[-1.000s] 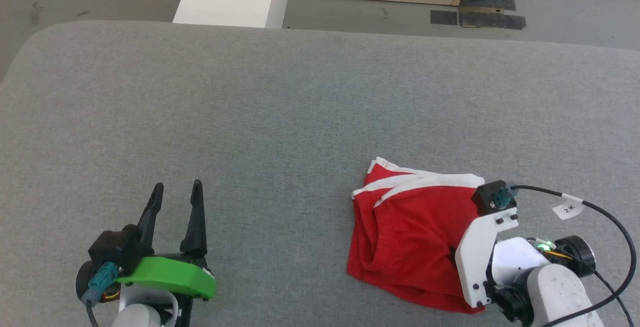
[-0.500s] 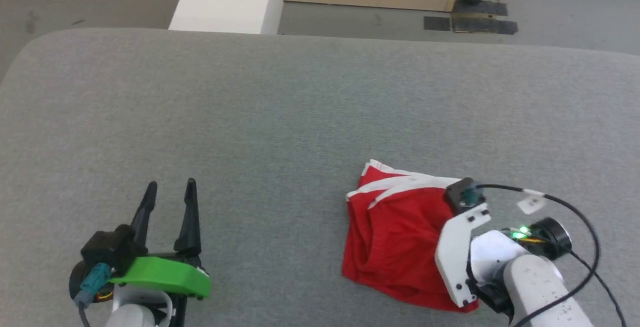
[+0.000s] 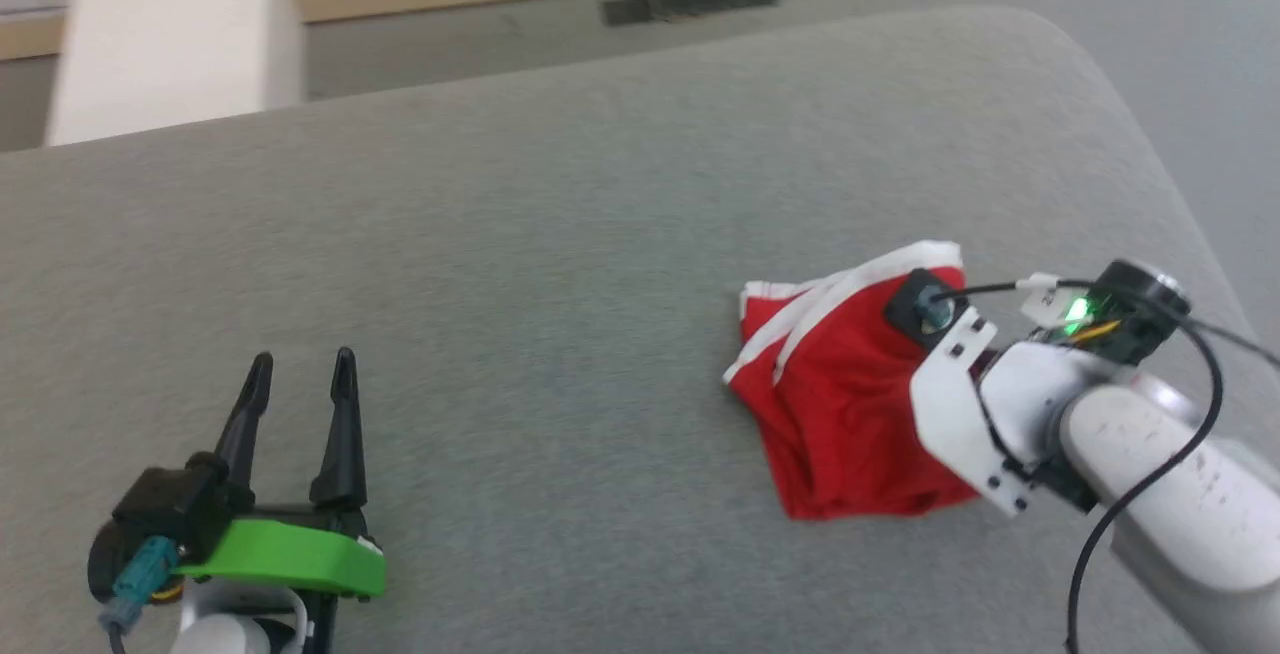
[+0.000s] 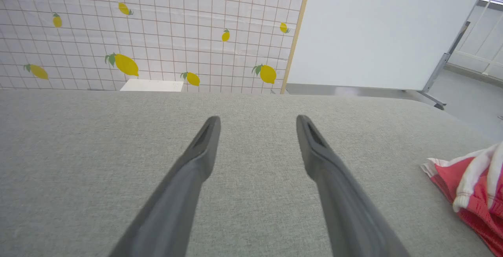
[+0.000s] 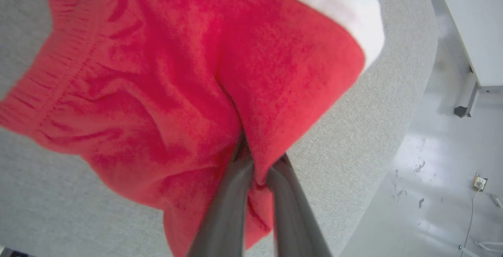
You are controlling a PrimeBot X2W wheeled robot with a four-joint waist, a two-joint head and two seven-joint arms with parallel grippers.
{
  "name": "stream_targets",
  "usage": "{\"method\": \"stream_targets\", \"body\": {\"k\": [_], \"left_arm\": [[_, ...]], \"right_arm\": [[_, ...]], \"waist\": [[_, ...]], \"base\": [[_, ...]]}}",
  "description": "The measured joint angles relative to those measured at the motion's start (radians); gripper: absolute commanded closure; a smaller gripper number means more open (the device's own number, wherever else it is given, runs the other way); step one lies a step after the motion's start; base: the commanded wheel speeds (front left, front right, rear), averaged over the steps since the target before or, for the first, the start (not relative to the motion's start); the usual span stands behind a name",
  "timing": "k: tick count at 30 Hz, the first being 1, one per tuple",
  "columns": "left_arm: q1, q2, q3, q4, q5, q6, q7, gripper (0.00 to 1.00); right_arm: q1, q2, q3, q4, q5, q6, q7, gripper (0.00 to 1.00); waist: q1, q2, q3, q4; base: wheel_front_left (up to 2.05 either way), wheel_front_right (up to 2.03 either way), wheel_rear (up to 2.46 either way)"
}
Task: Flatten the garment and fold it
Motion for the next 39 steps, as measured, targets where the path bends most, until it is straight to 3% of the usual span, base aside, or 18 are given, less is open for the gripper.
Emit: {"method": "stream_targets", "body": {"k": [4, 10, 15, 25, 26, 27, 34, 39], "left_arm": [[-0.022, 0.036, -0.007, -0.034, 0.0, 0.0, 0.017, 0.0], [-0.042, 0.101, 0.0, -0.1, -0.002, 0.0, 0.057, 0.0], [-0.059, 0.145, 0.012, -0.144, -0.015, 0.0, 0.08, 0.0], [-0.064, 0.182, 0.02, -0.182, -0.029, 0.0, 0.092, 0.0], [-0.065, 0.182, 0.02, -0.184, -0.029, 0.0, 0.092, 0.0], [-0.065, 0.183, 0.02, -0.185, -0.029, 0.0, 0.092, 0.0], [-0.07, 0.179, 0.008, -0.156, -0.03, 0.001, 0.08, 0.0], [-0.069, 0.139, -0.021, -0.096, -0.036, 0.004, 0.056, 0.0]], "right_arm": [[-0.078, -0.046, 0.025, 0.048, 0.013, 0.0, -0.038, 1.0], [-0.167, -0.1, 0.011, 0.116, -0.017, 0.0, -0.083, 1.0], [-0.204, -0.121, -0.108, 0.173, -0.054, 0.0, -0.107, 1.0], [-0.167, -0.077, -0.467, 0.247, -0.2, 0.0, -0.083, 1.0], [-0.156, -0.072, -0.494, 0.244, -0.217, 0.0, -0.084, 0.79], [-0.146, -0.065, -0.521, 0.239, -0.233, 0.0, -0.088, 0.0], [-0.112, -0.045, -0.602, 0.174, -0.282, 0.0, -0.181, 0.0], [-0.112, -0.049, -0.643, 0.106, -0.254, 0.0, -0.295, 0.0]], "waist": [[0.0, 0.0, 0.045, -0.071], [0.0, 0.0, 0.143, -0.123], [0.0001, 0.0, 0.236, -0.135], [0.0002, 0.0, 0.371, -0.116], [0.0001, 0.0, 0.374, -0.111], [0.0001, 0.0, 0.377, -0.106], [0.0001, 0.0, 0.356, -0.084], [0.0001, 0.0, 0.297, -0.073]], "base": [[0.0, 0.0, 0.0], [0.0, 0.0, 0.0], [0.0, 0.0, 0.0], [0.0, 0.0, 0.0], [0.0, 0.0, 0.0], [0.0, 0.0, 0.0], [0.0, 0.0, 0.0], [0.0, 0.0, 0.0]]}}
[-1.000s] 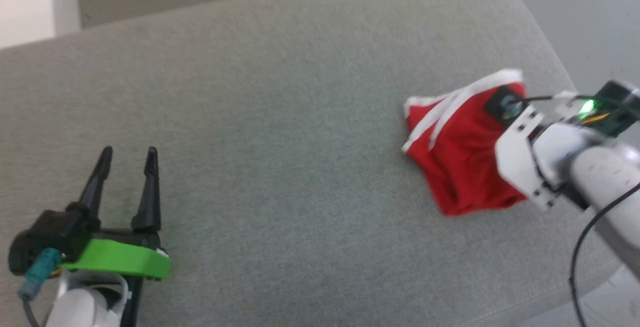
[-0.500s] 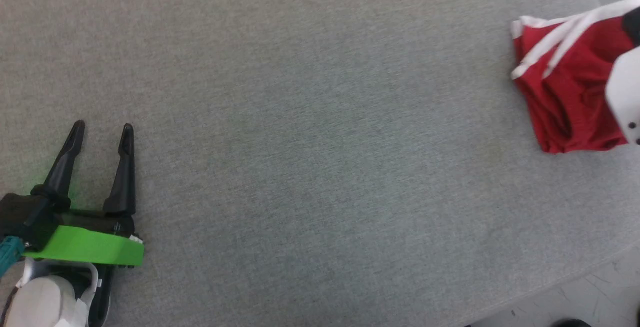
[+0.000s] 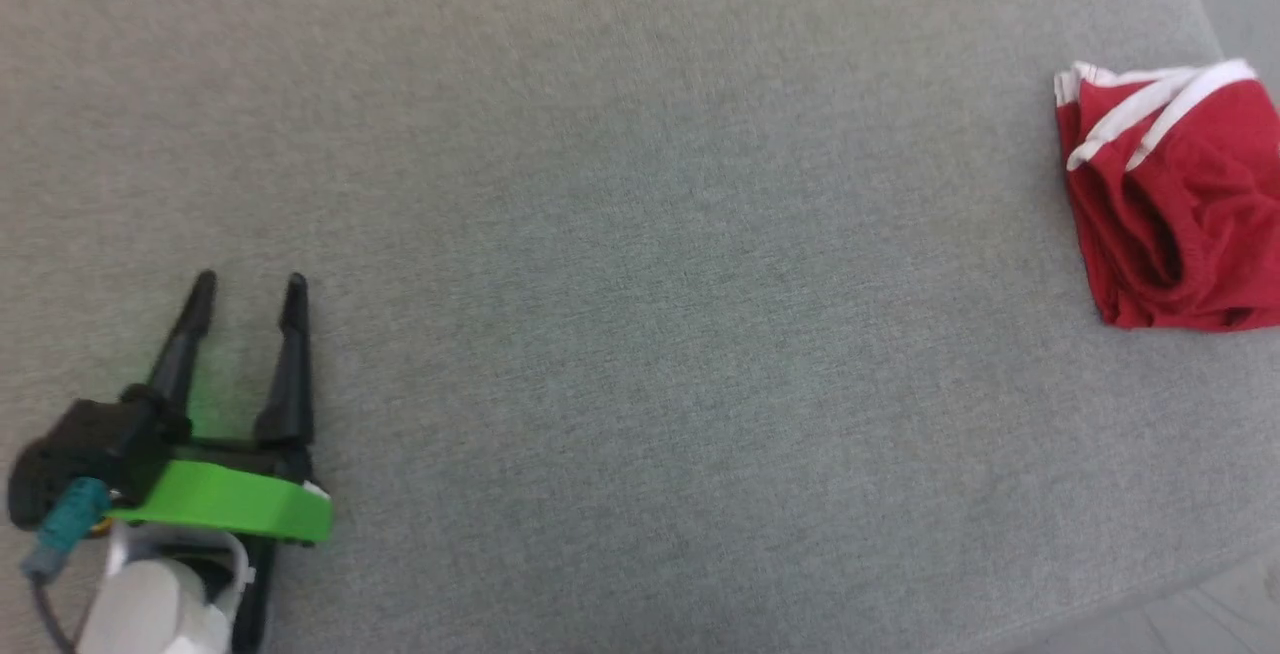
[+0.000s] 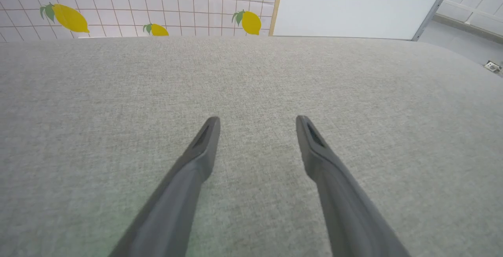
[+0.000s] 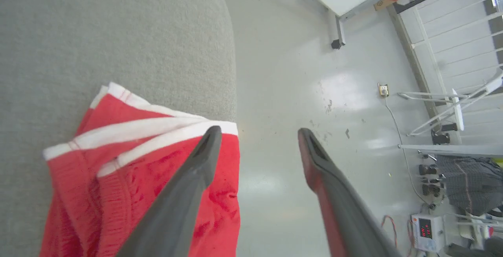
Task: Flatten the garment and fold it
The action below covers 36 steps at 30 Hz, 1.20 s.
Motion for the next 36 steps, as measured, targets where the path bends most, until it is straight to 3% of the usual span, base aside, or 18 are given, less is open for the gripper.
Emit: {"method": "stream_targets", "body": {"k": [5, 9, 19, 22, 25, 30, 36], "left_arm": [[0.004, -0.04, -0.012, 0.058, -0.01, 0.016, -0.021, 0.0], [0.016, -0.065, -0.009, 0.092, -0.027, 0.041, -0.023, 0.0], [0.027, -0.087, -0.004, 0.117, -0.027, 0.09, -0.03, 0.0], [0.03, -0.089, 0.003, 0.117, -0.025, 0.109, -0.03, 0.0], [0.03, -0.093, 0.0, 0.12, -0.018, 0.125, -0.031, 0.0], [0.029, -0.104, -0.023, 0.14, 0.006, 0.137, -0.034, 0.0], [0.028, -0.118, -0.044, 0.174, 0.034, 0.145, -0.045, 0.0]], "right_arm": [[0.009, 0.025, 0.034, -0.129, 0.027, 0.0, -0.125, 0.0], [0.055, 0.098, 0.039, -0.207, 0.032, 0.0, -0.228, 0.0], [0.252, 0.418, -0.077, -0.307, 0.026, 0.0, -0.449, 0.0], [0.305, 0.482, -0.108, -0.322, 0.017, 0.0, -0.528, 0.0], [0.352, 0.502, -0.134, -0.317, 0.021, 0.0, -0.587, 0.0], [0.43, 0.502, -0.148, -0.247, 0.134, 0.0, -0.684, 0.0], [0.513, 0.504, -0.126, -0.185, 0.17, 0.0, -0.748, 0.0]], "waist": [[0.0, 0.0, -0.086, 0.023], [0.0, 0.0, -0.162, 0.048], [-0.0001, 0.0, -0.317, 0.157], [-0.0001, 0.0, -0.351, 0.196], [-0.0001, 0.0, -0.379, 0.234], [-0.0001, 0.0, -0.421, 0.289], [-0.0001, 0.0, -0.461, 0.32]], "base": [[0.0, 0.0, 0.0], [0.0, 0.0, 0.0], [0.0, 0.0, 0.0], [0.0, 0.0, 0.0], [0.0, 0.0, 0.0], [0.0, 0.0, 0.0], [0.0, 0.0, 0.0]]}}
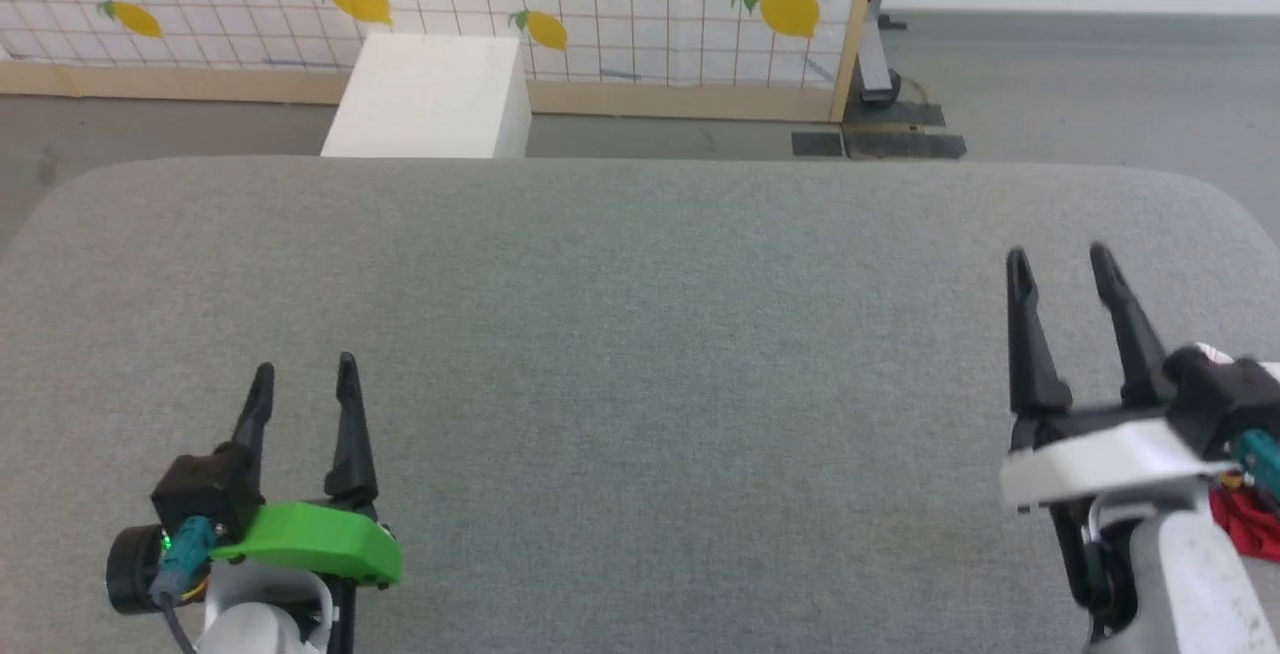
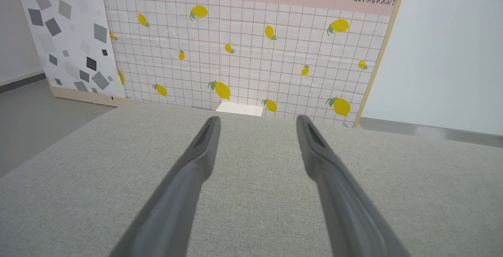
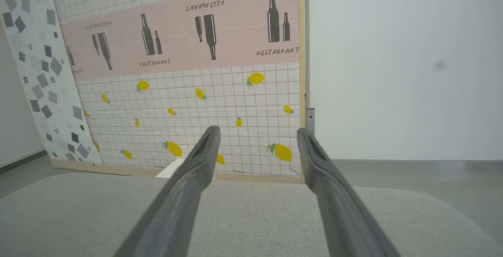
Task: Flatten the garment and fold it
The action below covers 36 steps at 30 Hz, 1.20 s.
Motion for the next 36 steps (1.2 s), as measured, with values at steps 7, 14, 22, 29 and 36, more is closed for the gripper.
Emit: {"method": "stream_targets", "body": {"k": [7, 14, 22, 29, 36], "left_arm": [[0.0, -0.017, -0.018, 0.026, 0.011, 0.004, -0.007, 0.0], [0.008, -0.043, -0.023, 0.043, 0.01, 0.003, -0.009, 0.0], [0.04, -0.056, -0.045, 0.076, 0.011, -0.008, -0.009, 0.0], [0.04, -0.061, -0.052, 0.092, 0.01, -0.015, -0.01, 1.0], [0.04, -0.061, -0.05, 0.09, 0.011, -0.015, -0.003, 1.0]], "right_arm": [[0.096, -0.001, 0.009, 0.041, 0.037, 0.0, -0.018, 0.0], [0.169, -0.001, 0.006, 0.027, 0.061, 0.0, -0.018, 0.0], [0.2, -0.001, 0.017, 0.032, 0.069, 0.0, -0.018, 0.0], [0.201, -0.001, 0.016, 0.043, 0.068, 0.0, -0.017, 1.0], [0.201, -0.001, 0.017, 0.042, 0.067, 0.0, -0.01, 1.0]], "waist": [[0.0, 0.0, -0.021, 0.001], [0.0, 0.0, -0.035, -0.003], [0.0, 0.0001, -0.035, 0.004], [0.0, 0.0001, -0.035, 0.005], [0.0, 0.0001, -0.034, 0.004]], "base": [[0.0, 0.0, 0.0], [0.0, 0.0, 0.0], [0.0, 0.0, 0.0], [0.0, 0.0, 0.0], [0.0, 0.0, 0.0]]}}
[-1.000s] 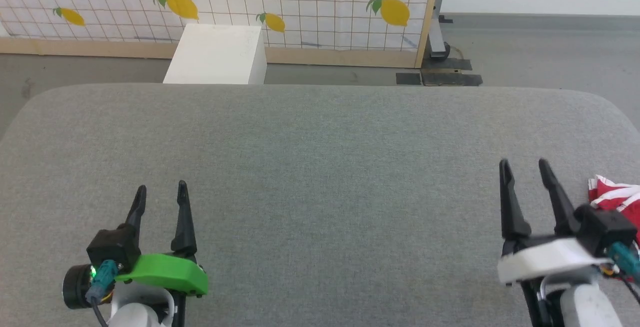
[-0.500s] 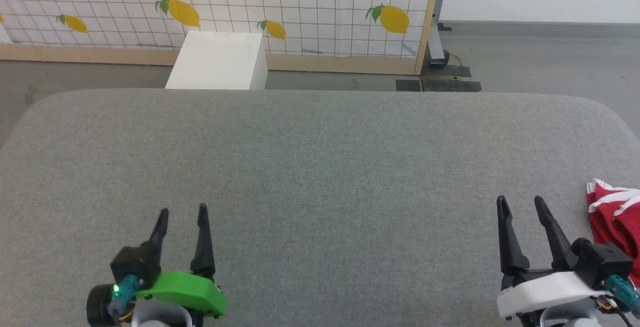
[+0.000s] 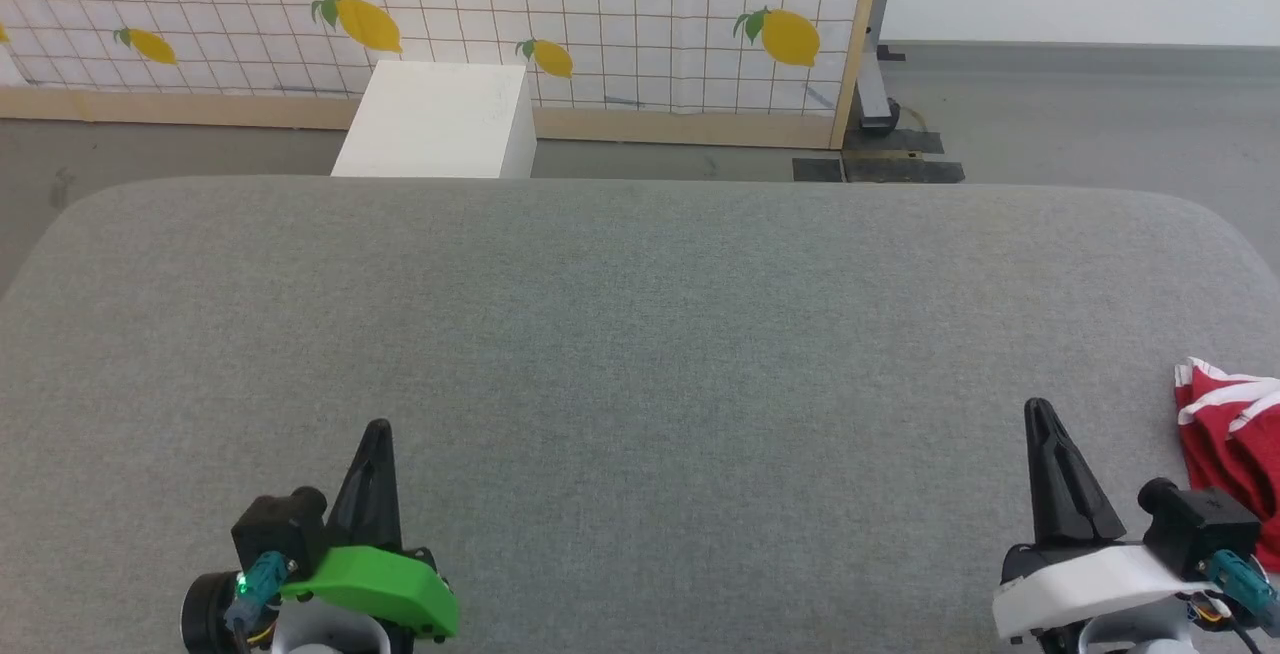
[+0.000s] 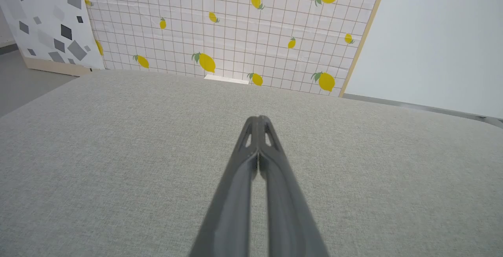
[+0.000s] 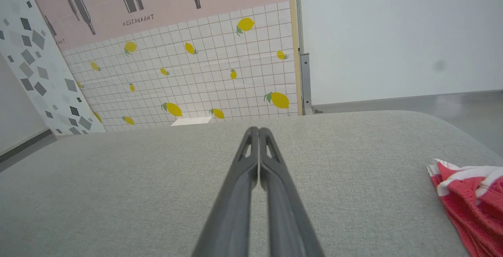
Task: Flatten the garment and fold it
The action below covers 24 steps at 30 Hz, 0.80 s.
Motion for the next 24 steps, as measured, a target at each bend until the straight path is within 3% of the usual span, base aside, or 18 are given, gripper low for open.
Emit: {"method": "stream_targets", "body": {"k": [24], "left_arm": [[0.0, -0.009, 0.013, -0.04, 0.05, 0.0, 0.049, 1.0]], "right_arm": [[0.0, 0.0, 0.008, -0.028, -0.036, 0.0, 0.047, 1.0]], "waist": [[0.0, 0.0001, 0.004, -0.008]], "base": [[0.0, 0.0, 0.0]]}}
